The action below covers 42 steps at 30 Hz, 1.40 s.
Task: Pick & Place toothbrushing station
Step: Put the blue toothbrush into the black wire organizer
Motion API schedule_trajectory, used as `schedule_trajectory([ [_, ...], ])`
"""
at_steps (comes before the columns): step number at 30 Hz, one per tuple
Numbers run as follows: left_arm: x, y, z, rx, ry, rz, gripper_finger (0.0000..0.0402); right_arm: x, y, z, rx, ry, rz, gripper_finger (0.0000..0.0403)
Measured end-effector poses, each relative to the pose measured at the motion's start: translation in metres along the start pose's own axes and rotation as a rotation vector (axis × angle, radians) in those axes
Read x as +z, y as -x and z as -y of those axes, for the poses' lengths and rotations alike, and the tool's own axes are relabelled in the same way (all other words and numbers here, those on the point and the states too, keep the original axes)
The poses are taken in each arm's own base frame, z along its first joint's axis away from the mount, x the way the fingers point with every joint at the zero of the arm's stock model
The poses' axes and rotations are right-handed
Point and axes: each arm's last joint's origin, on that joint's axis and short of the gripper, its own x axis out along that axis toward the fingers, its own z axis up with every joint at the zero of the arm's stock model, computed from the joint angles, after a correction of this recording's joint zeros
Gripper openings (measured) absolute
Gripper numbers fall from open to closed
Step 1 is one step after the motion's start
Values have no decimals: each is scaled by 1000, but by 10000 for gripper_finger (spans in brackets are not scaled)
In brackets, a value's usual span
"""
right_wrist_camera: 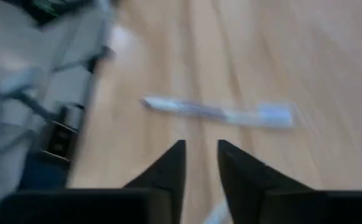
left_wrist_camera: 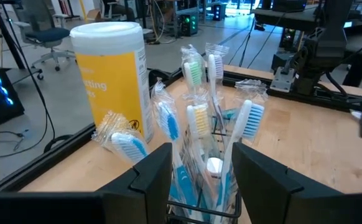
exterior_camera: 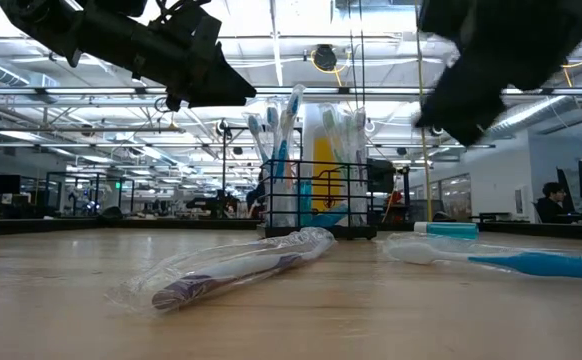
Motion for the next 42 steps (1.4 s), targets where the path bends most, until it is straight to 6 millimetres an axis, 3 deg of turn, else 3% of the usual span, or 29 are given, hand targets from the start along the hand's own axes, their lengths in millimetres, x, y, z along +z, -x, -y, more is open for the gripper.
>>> schedule_trajectory([
  [6,-1,0,0,1,-5,-8,175,-24,-14,9,-140,-85,-110,177],
  [12,-2,0,0,2,-17,-17,175,-38,-37,12,-117,-91,-129,219],
  [17,-2,0,0,3,-21,-21,175,-52,-54,16,-94,-137,-176,215],
  [22,-3,0,0,5,-24,-28,175,-55,-60,19,-84,-70,-174,164],
  [28,-3,0,-1,6,-24,-26,175,-38,-53,29,-72,-61,-163,54],
  [31,-3,0,-1,6,-24,-27,175,-19,-44,32,-63,-71,-91,9],
  [36,-3,0,-1,6,-23,-26,175,21,-15,31,-52,49,96,8],
  [42,-3,0,-1,6,-26,-25,175,73,39,28,-259,328,481,2],
])
